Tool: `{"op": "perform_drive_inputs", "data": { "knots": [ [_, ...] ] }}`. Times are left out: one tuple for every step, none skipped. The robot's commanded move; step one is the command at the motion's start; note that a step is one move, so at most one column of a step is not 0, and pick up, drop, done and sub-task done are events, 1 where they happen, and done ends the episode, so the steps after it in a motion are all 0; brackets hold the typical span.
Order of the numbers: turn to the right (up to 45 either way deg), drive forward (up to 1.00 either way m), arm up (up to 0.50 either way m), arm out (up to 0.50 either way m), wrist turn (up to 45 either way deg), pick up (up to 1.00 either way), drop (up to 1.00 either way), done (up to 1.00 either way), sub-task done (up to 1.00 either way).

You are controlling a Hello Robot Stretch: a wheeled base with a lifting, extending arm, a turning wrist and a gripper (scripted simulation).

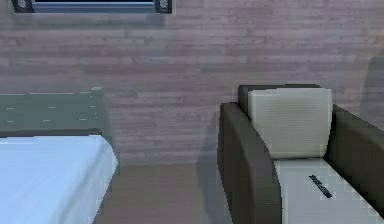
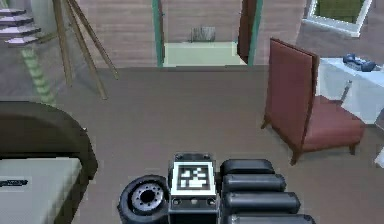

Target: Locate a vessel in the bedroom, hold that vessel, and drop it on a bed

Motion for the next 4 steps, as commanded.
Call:
{"op": "perform_drive_inputs", "data": {
  "knots": [
    [0.0,0.25,0.00,0.00,0.0,0.00,0.00,0.00,0.00],
    [-45.0,0.00,0.00,0.00,0.0,0.00,0.00,0.00,0.00],
    [-45.0,0.00,0.00,0.00,0.0,0.00,0.00,0.00,0.00],
    [-3.0,0.00,0.00,0.00,0.0,0.00,0.00,0.00,0.00]
  ]
}}
